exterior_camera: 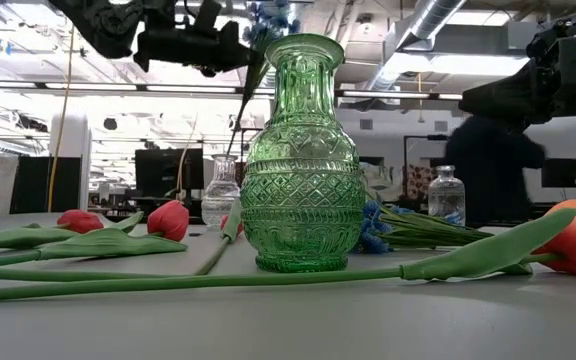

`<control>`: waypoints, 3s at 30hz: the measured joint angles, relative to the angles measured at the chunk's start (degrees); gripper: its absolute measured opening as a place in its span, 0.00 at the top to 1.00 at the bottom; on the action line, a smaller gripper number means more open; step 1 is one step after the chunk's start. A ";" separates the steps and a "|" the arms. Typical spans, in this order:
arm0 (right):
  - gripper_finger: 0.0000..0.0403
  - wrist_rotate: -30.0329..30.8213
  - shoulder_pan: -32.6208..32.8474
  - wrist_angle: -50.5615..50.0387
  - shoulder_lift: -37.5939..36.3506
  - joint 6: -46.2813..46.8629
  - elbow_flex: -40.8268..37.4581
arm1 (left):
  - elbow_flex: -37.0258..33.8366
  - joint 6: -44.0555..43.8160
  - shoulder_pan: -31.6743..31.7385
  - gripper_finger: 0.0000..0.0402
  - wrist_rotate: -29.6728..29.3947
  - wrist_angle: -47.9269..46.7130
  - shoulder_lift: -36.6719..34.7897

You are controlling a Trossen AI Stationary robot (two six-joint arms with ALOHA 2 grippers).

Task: Sort flowers into vase by color
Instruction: Put the top left blue flowers into the top left transparent vase, then put the top blue flowers into the top left transparent vase

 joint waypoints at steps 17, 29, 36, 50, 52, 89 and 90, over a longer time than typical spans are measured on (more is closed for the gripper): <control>0.55 0.01 0.00 -0.01 0.00 0.00 0.01 | -3.66 -4.85 1.48 0.92 -2.82 -0.70 0.00; 0.55 0.02 0.00 0.00 0.00 0.00 0.01 | -3.64 -3.17 1.44 0.67 -6.96 -14.77 -4.98; 0.55 0.02 0.00 0.36 0.00 0.00 0.01 | -3.64 2.09 1.44 0.58 -7.60 -30.70 -15.11; 0.55 1.46 0.00 1.80 0.00 0.09 0.00 | -3.62 2.56 1.44 0.58 -7.58 -49.03 -22.27; 0.55 1.49 0.00 2.17 0.00 0.11 0.00 | -3.62 2.54 1.44 0.58 -7.58 -51.39 -22.27; 0.60 7.41 0.11 2.92 35.72 6.59 23.39 | -20.82 -16.88 -14.62 0.58 1.35 -45.93 -36.96; 0.61 7.41 0.09 2.86 37.14 6.60 24.29 | -21.54 -17.24 -15.57 0.58 0.58 -44.85 -36.98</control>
